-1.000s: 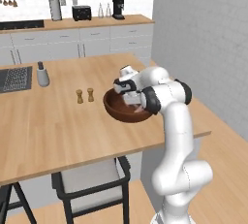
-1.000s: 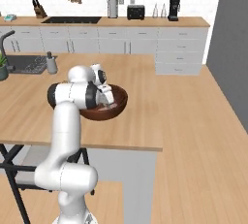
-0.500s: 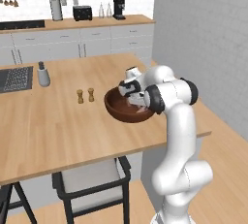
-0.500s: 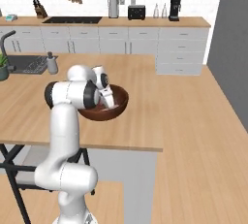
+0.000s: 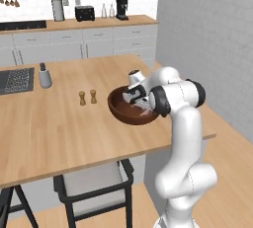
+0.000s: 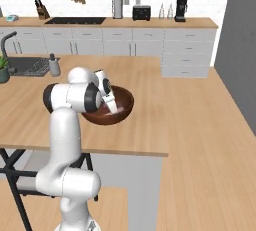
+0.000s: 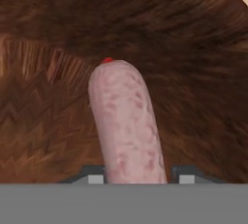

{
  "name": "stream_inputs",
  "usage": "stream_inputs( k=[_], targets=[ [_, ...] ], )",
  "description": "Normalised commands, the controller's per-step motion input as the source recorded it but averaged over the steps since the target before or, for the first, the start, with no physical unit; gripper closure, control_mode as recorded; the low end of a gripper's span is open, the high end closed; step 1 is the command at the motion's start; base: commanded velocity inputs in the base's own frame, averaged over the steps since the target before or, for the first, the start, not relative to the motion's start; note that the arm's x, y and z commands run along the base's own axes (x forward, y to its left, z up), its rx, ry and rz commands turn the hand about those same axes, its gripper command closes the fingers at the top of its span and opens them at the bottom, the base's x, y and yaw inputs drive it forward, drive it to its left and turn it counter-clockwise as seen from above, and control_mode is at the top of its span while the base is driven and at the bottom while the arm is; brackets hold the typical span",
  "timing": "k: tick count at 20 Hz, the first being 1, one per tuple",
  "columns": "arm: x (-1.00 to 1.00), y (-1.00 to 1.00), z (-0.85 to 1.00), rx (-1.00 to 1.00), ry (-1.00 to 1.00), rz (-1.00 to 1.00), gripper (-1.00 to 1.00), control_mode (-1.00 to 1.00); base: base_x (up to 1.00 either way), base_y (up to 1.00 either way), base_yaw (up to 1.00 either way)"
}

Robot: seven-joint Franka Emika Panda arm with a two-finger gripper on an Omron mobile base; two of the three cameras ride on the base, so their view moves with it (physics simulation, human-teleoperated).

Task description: Place one bun and one sausage from the bowl on each plate.

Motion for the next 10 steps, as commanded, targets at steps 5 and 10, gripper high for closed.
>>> stream_inputs(
  k=[5, 10],
  targets=[
    [-0.43, 0.00, 0.13, 0.10, -0.27, 0.00, 1.00, -1.00, 0.00, 0.00, 0.00],
    [-0.63, 0.00, 1.00, 0.23, -0.54, 0.00, 1.00, -1.00, 0.00, 0.00, 0.00]
  ],
)
